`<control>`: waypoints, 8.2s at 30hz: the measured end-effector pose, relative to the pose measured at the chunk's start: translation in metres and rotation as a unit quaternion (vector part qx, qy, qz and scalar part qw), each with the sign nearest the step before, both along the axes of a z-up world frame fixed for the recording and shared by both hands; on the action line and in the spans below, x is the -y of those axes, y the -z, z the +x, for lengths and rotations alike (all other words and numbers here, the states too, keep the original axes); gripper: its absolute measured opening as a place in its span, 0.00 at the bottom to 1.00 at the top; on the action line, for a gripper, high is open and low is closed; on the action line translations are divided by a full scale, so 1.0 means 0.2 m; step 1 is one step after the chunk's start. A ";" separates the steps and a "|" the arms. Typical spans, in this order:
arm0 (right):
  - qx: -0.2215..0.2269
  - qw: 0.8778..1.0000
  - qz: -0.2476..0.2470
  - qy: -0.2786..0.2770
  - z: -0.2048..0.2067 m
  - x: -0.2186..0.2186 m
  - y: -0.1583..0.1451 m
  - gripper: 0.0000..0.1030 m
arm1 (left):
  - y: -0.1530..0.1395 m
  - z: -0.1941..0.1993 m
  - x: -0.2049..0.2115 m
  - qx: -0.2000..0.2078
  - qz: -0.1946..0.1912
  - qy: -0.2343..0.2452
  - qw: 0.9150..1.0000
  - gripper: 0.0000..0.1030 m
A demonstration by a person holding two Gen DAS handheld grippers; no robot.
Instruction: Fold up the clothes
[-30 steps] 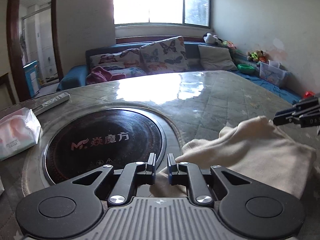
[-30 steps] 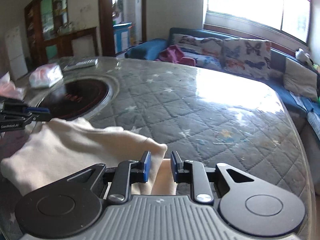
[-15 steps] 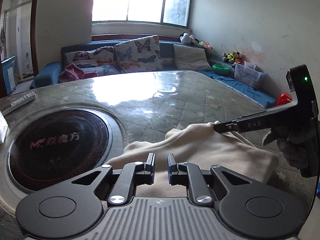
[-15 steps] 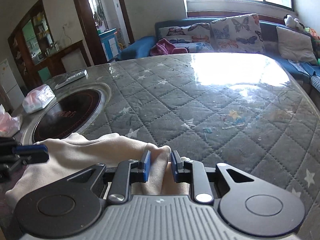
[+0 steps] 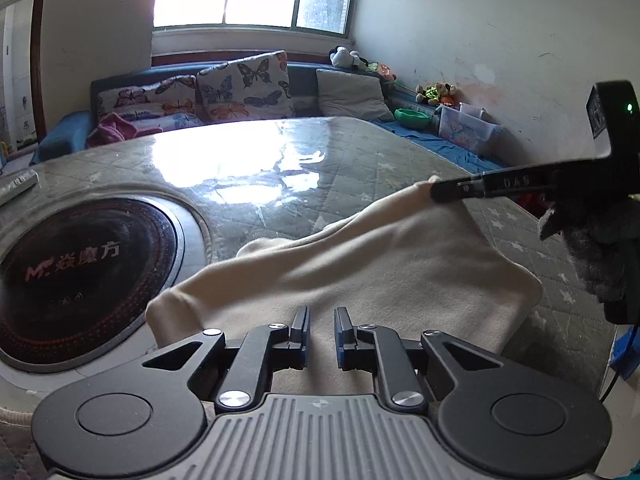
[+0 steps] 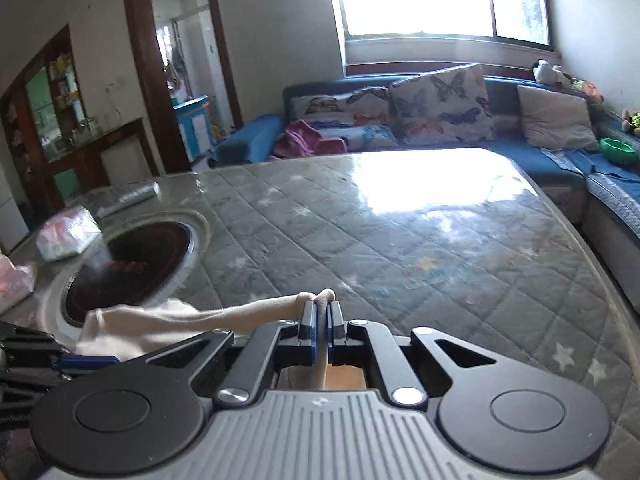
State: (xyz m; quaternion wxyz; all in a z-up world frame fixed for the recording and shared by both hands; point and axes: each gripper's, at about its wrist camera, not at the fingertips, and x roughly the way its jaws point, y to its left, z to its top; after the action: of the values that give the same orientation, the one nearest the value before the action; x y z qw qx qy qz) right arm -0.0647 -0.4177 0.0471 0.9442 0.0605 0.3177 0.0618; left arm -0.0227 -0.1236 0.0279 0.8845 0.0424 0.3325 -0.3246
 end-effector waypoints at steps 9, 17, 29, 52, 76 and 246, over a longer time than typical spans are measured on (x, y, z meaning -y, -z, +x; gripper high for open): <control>-0.017 1.000 -0.012 0.010 0.05 0.01 0.05 0.08 | -0.06 0.13 0.01 -0.009 -0.013 -0.030 0.999 0.14; -0.005 0.997 -0.027 -0.075 0.14 -0.18 0.03 0.10 | -0.01 0.27 0.09 -0.030 -0.002 -0.060 0.998 0.14; -0.027 0.994 -0.049 -0.097 0.11 -0.24 0.08 0.11 | -0.05 0.19 0.05 -0.020 -0.017 -0.057 0.998 0.17; -0.012 0.995 -0.062 -0.083 -0.35 -0.13 0.11 0.11 | 0.01 -0.21 -0.07 -0.005 -0.028 -0.047 0.999 0.25; 0.008 0.991 -0.043 -0.123 -0.47 -0.19 0.05 0.12 | -0.01 -0.34 0.04 0.028 -0.012 -0.008 1.000 0.26; 0.003 0.948 -0.161 -0.273 -0.47 -0.86 0.03 0.41 | -0.04 -0.23 -0.48 -0.034 -0.019 -0.291 0.956 1.00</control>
State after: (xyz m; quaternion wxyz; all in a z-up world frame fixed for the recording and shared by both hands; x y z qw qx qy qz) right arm -0.1589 -0.2452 0.0412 0.8891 -0.1820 0.3252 0.2658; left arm -0.0680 -0.0274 0.0357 0.9296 -0.0842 0.3537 -0.0605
